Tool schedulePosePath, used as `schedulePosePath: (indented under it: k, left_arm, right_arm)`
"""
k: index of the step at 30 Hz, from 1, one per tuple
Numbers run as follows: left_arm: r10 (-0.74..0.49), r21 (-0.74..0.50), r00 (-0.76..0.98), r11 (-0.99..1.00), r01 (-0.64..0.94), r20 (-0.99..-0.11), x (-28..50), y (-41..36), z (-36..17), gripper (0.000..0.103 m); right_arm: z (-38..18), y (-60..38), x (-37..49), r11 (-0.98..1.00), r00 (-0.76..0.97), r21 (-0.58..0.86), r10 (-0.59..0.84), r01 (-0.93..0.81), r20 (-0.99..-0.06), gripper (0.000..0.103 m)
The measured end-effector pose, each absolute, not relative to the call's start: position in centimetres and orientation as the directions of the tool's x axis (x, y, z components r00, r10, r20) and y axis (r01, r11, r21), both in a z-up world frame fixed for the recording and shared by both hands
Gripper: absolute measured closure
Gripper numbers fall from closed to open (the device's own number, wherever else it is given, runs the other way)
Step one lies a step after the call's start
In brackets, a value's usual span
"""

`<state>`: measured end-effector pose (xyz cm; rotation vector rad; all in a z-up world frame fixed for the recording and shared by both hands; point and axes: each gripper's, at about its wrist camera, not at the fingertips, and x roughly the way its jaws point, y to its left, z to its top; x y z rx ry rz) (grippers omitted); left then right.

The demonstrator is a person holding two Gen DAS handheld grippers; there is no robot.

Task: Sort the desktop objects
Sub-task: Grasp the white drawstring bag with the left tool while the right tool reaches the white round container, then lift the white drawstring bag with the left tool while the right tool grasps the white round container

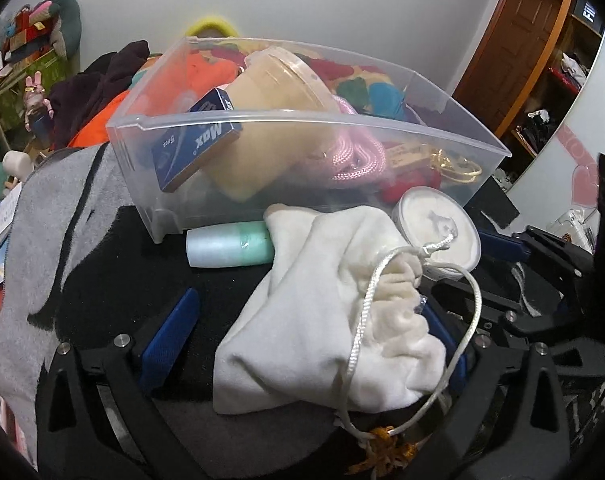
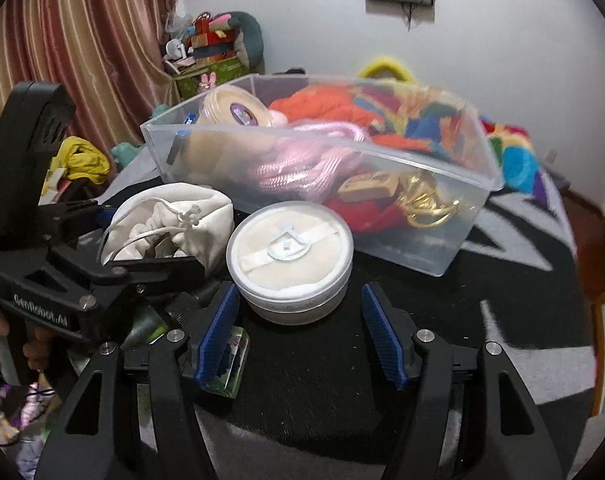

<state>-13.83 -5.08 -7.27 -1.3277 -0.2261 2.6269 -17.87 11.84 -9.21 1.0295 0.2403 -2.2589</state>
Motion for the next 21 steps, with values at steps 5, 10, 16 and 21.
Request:
schedulePosePath:
  k: [5,10,16,21]
  left_arm:
    - [0.258,-0.231,-0.591,-0.965,-0.122,-0.765,-13.5,-5.2,-7.2,0.009]
    - [0.325,-0.273,-0.595,-0.945,-0.179,-0.735,-12.7,-4.8,-7.1,0.037]
    - [0.321,-0.264,-0.616,-0.947,-0.184,-0.719,-11.9,-5.0,-6.8,0.046]
    - [0.28,-0.213,-0.662,-0.96,-0.182,-0.695,-11.0,-3.9,-6.1,0.054]
  right_arm:
    - [-9.5,11.2,-18.0,-0.77,-0.477,0.084,-0.473,0.633,-0.741,0.045]
    - [-9.5,10.9,-17.3,-0.769,-0.512,0.036,-0.459,0.638,-0.726,0.046]
    - [-9.3,10.7,-16.9,-0.77,-0.538,0.011,-0.455,0.638,-0.709,0.047]
    - [-9.1,11.0,-16.8,-0.771,-0.549,0.007,-0.461,0.637,-0.697,0.047]
